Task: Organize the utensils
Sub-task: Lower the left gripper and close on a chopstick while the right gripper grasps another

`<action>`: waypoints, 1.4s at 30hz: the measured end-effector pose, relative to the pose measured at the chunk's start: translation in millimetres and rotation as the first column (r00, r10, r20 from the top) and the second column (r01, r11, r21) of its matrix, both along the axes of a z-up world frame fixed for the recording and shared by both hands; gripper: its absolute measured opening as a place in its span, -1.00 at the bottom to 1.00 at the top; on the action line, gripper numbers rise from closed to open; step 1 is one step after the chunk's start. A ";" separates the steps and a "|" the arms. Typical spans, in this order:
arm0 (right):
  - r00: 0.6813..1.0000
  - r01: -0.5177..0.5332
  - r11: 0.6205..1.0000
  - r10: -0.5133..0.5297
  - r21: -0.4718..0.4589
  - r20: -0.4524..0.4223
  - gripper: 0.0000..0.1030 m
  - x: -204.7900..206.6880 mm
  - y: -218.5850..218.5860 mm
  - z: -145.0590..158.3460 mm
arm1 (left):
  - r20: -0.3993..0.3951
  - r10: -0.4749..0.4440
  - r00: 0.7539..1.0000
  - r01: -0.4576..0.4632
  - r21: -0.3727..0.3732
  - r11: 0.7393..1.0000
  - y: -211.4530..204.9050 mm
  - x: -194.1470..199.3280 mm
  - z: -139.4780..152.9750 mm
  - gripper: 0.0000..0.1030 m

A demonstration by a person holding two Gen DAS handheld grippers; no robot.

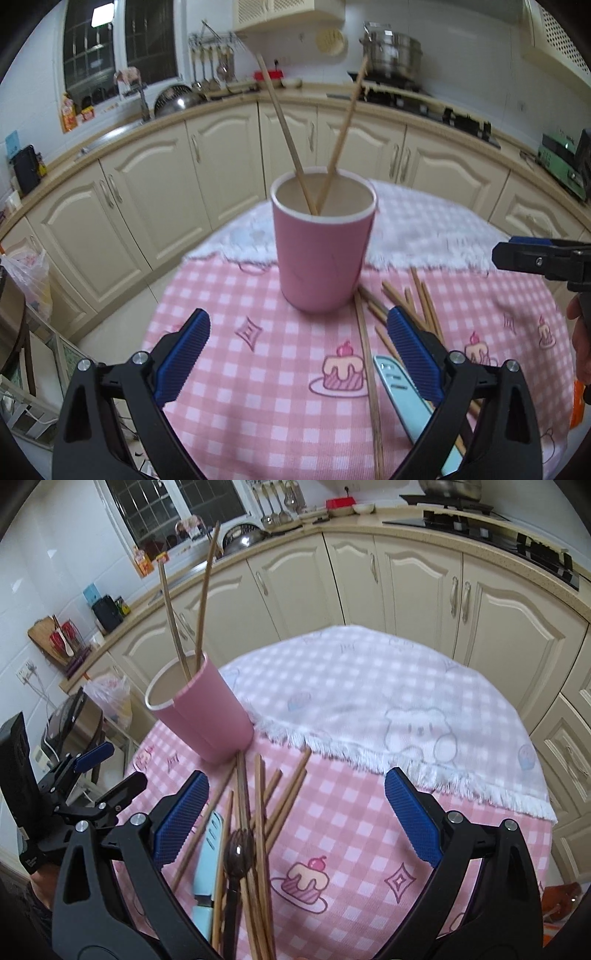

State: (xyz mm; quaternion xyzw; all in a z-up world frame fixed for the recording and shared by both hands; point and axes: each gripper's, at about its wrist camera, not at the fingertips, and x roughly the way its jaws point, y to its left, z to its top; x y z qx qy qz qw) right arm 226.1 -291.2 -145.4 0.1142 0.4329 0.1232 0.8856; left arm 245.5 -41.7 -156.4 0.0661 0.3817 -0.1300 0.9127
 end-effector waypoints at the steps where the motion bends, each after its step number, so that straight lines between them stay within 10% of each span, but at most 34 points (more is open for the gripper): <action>1: 1.000 -0.005 1.000 0.005 -0.005 -0.008 0.83 0.4 1.5 -2.9 | -0.018 -0.006 1.000 0.006 0.007 1.000 -2.3 2.2 -5.5 0.83; 8: 0.994 -0.069 0.996 0.064 -0.058 -0.088 0.80 6.3 17.2 -28.7 | -0.109 -0.048 0.993 0.054 0.052 0.997 -19.9 16.1 -32.4 0.83; 23: 0.956 -0.236 0.965 0.210 -0.112 -0.203 -0.35 15.3 56.3 -60.8 | -0.193 -0.086 0.977 0.108 0.104 0.989 -38.6 29.6 -55.0 0.58; 42: 0.965 -0.164 0.982 0.139 -0.095 -0.222 -0.73 16.3 37.2 -61.6 | -0.306 -0.194 0.932 0.236 0.104 0.966 -72.1 41.0 -60.0 -0.71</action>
